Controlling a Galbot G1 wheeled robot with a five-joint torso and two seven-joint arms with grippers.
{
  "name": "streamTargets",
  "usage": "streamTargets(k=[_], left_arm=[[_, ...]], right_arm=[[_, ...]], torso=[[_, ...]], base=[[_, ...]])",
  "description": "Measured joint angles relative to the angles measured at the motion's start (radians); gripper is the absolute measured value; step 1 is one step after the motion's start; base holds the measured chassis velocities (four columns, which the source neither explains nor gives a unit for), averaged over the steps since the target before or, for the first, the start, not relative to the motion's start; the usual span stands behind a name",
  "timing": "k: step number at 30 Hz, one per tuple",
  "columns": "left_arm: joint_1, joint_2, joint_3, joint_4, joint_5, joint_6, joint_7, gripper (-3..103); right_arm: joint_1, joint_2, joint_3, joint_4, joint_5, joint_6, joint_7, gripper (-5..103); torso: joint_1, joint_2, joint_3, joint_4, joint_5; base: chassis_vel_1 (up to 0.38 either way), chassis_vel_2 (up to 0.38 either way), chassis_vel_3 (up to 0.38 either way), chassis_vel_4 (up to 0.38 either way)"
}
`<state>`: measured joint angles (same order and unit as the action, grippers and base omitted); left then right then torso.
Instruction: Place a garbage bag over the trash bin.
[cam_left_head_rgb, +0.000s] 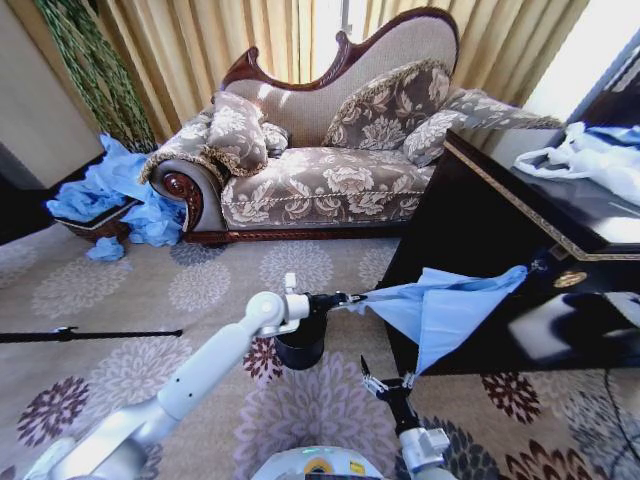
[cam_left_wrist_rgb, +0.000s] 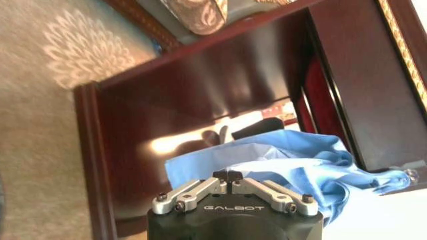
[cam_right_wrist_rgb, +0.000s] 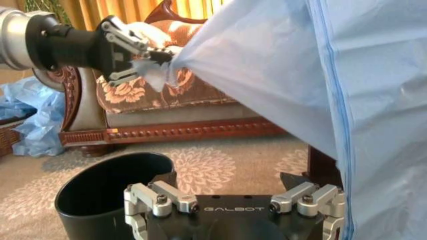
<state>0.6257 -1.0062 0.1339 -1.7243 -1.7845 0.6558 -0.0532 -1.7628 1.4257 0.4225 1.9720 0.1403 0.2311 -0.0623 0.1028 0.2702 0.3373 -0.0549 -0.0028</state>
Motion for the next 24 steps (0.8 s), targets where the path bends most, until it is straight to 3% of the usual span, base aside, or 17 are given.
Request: streamTargets(k=[16, 24], left_arm=[[0.056, 0.124, -0.103, -0.012, 0.014, 0.007, 0.038, 0], [0.122, 0.183, -0.146, -0.008, 0.069, 0.007, 0.086, 0]], right_arm=[[-0.004, 0.012, -0.015, 0.003, -0.004, 0.012, -0.001, 100], [-0.005, 0.012, -0.018, 0.002, -0.005, 0.016, -0.002, 100]], torso=[[0.000, 0.000, 0.000, -0.0001, -0.0001], [0.000, 0.000, 0.000, 0.0000, 0.0000]], base=[[0.000, 0.000, 0.000, 0.000], [0.000, 0.000, 0.000, 0.000]])
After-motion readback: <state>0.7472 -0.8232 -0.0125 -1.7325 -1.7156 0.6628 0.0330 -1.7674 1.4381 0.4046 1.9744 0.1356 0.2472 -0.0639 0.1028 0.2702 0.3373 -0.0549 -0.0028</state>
